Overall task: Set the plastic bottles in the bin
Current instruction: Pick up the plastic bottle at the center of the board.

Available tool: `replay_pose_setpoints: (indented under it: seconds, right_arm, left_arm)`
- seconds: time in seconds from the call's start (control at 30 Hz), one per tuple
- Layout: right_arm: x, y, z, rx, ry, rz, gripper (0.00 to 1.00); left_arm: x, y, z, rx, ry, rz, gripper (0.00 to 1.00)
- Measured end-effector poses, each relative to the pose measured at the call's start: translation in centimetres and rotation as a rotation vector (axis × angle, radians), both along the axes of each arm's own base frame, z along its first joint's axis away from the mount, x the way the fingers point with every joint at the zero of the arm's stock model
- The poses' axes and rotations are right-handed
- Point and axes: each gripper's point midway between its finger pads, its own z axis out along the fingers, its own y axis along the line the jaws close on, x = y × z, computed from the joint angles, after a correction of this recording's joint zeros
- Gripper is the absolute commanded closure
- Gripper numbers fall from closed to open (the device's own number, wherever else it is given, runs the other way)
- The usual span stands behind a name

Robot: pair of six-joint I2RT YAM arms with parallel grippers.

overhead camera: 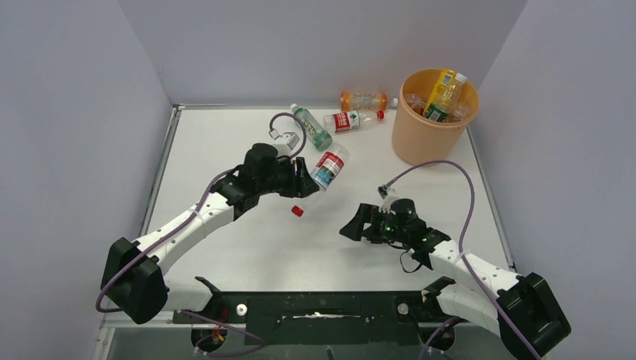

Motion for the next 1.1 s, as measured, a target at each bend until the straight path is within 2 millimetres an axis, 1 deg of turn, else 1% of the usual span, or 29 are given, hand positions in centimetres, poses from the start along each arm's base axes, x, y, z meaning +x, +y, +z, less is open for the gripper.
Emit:
replay_pose_setpoints:
  seconds: [0.1, 0.17, 0.27, 0.4, 0.5, 0.6, 0.73, 0.8, 0.9, 0.93, 1.0, 1.1]
  right_arm:
    - [0.0, 0.0, -0.3, -0.006, 0.01, 0.002, 0.02]
    - [0.1, 0.1, -0.1, -0.007, 0.01, 0.003, 0.02]
    - [0.8, 0.5, 1.2, 0.002, -0.011, 0.004, 0.02]
    - [1.9, 1.2, 4.3, 0.034, -0.068, 0.005, 0.02]
    - [2.7, 1.6, 6.8, 0.064, -0.117, 0.005, 0.02]
    - [3.5, 2.1, 9.5, 0.097, -0.171, 0.004, 0.02]
    - [4.6, 2.3, 12.7, 0.137, -0.233, -0.009, 0.02]
    - [5.5, 2.1, 14.5, 0.157, -0.269, -0.024, 0.02]
    - [7.4, 1.5, 16.7, 0.177, -0.31, -0.059, 0.02]
    - [8.0, 1.2, 17.2, 0.181, -0.318, -0.073, 0.02]
    - [9.0, 0.7, 17.4, 0.185, -0.325, -0.091, 0.02]
    - [9.9, 0.1, 16.6, 0.178, -0.3, -0.111, 0.02]
  left_arm:
    - [-0.6, -0.5, 0.0, -0.007, 0.006, -0.027, 0.59]
    - [-0.9, -0.5, 0.1, -0.01, 0.007, -0.038, 0.59]
    - [-1.4, -0.2, 0.7, -0.015, -0.002, -0.044, 0.59]
    - [-1.8, -0.1, 2.1, -0.04, -0.032, -0.053, 0.59]
    - [-2.2, -0.1, 2.6, -0.058, -0.042, -0.067, 0.59]
    - [-2.7, -0.2, 2.2, -0.064, -0.029, -0.084, 0.59]
    - [-3.4, -0.5, 1.1, -0.07, -0.002, -0.106, 0.59]
    - [-3.8, -0.7, 0.7, -0.076, 0.01, -0.121, 0.59]
    - [-4.2, -1.1, 0.8, -0.096, 0.012, -0.139, 0.59]
    - [-4.3, -1.2, 0.9, -0.103, 0.013, -0.144, 0.59]
    - [-4.6, -1.5, 1.2, -0.121, 0.004, -0.157, 0.59]
    - [-4.9, -1.8, 1.8, -0.141, -0.011, -0.169, 0.59]
